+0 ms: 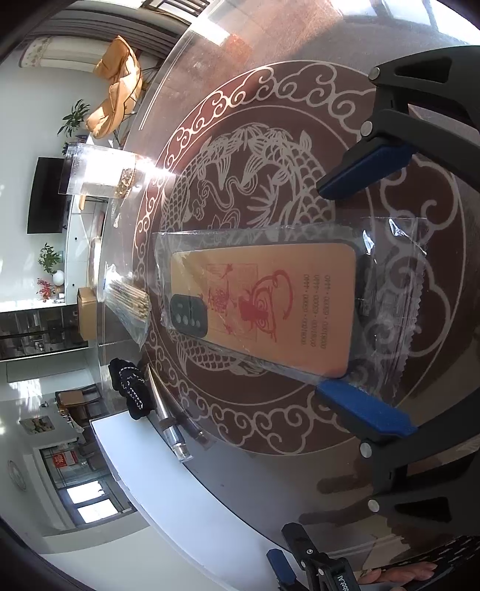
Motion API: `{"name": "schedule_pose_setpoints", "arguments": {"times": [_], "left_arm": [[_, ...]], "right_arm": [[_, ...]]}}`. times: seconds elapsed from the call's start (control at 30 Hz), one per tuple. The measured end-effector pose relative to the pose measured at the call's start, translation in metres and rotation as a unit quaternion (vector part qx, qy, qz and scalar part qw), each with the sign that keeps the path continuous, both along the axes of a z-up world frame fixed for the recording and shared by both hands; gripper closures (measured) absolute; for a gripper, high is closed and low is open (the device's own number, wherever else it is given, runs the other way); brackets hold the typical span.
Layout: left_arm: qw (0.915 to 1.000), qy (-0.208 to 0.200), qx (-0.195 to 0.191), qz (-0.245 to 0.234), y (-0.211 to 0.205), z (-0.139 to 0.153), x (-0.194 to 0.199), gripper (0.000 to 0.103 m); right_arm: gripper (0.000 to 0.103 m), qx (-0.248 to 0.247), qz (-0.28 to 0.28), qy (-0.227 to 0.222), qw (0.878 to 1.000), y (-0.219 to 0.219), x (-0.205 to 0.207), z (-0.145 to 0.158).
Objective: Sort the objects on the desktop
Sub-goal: 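Lift the phone case with the right tool while the left tool reaches the gold tube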
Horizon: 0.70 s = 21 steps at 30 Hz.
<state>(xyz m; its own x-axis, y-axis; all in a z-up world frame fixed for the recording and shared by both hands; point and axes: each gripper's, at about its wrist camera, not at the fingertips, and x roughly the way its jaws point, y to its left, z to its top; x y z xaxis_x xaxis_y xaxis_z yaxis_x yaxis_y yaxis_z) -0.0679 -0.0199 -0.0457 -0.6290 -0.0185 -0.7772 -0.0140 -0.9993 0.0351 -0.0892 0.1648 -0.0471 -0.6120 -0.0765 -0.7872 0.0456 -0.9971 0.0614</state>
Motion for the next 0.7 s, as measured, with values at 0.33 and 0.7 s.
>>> {"name": "schedule_pose_setpoints", "arguments": {"times": [0.33, 0.7], "left_arm": [[0.9998, 0.001, -0.019, -0.011, 0.008, -0.002, -0.001, 0.011], [0.9996, -0.009, -0.021, -0.018, 0.011, -0.006, -0.002, 0.011]], "right_arm": [[0.005, 0.005, -0.006, 0.010, 1.000, 0.001, 0.002, 0.002], [0.004, 0.007, -0.005, 0.026, 1.000, 0.000, 0.006, 0.006]]}}
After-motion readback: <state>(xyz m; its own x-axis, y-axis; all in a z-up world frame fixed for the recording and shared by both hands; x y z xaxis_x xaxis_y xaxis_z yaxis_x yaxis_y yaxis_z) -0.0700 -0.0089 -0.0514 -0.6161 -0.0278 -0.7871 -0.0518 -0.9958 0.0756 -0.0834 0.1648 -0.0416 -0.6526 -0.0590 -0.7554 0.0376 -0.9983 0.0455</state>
